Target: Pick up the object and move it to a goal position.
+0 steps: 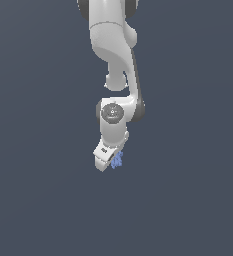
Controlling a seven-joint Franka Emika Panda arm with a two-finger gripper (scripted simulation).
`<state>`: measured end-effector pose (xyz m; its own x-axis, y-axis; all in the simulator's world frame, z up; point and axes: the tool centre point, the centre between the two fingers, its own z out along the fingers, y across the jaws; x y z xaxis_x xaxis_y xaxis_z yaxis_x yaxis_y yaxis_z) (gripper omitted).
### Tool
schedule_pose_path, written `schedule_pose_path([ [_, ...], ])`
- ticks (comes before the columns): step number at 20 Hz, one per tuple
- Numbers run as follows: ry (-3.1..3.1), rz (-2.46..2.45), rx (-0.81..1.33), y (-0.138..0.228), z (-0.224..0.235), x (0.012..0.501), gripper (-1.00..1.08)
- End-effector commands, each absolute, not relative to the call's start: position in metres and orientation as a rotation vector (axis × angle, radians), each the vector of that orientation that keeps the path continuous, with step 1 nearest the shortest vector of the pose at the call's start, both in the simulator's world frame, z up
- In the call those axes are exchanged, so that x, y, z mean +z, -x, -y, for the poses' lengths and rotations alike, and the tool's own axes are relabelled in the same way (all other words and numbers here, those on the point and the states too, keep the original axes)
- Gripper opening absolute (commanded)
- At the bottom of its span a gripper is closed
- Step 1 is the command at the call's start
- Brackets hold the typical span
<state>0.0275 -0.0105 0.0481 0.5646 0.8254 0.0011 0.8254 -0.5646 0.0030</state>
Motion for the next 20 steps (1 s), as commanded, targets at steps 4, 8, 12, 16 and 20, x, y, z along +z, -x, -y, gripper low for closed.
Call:
schedule_pose_path([
  [4, -2.776, -1.465, 0.005, -0.023, 0.012, 0.065, -1.0],
  [8, -2.776, -1.465, 0.004, -0.017, 0.015, 0.086, -1.0],
  [12, -2.775, -1.465, 0.003, -0.009, 0.018, 0.116, -1.0],
  [16, -2.775, -1.466, 0.002, 0.002, 0.022, 0.155, -1.0],
  [20, -2.775, -1.467, 0.002, 0.014, 0.026, 0.198, -1.0],
])
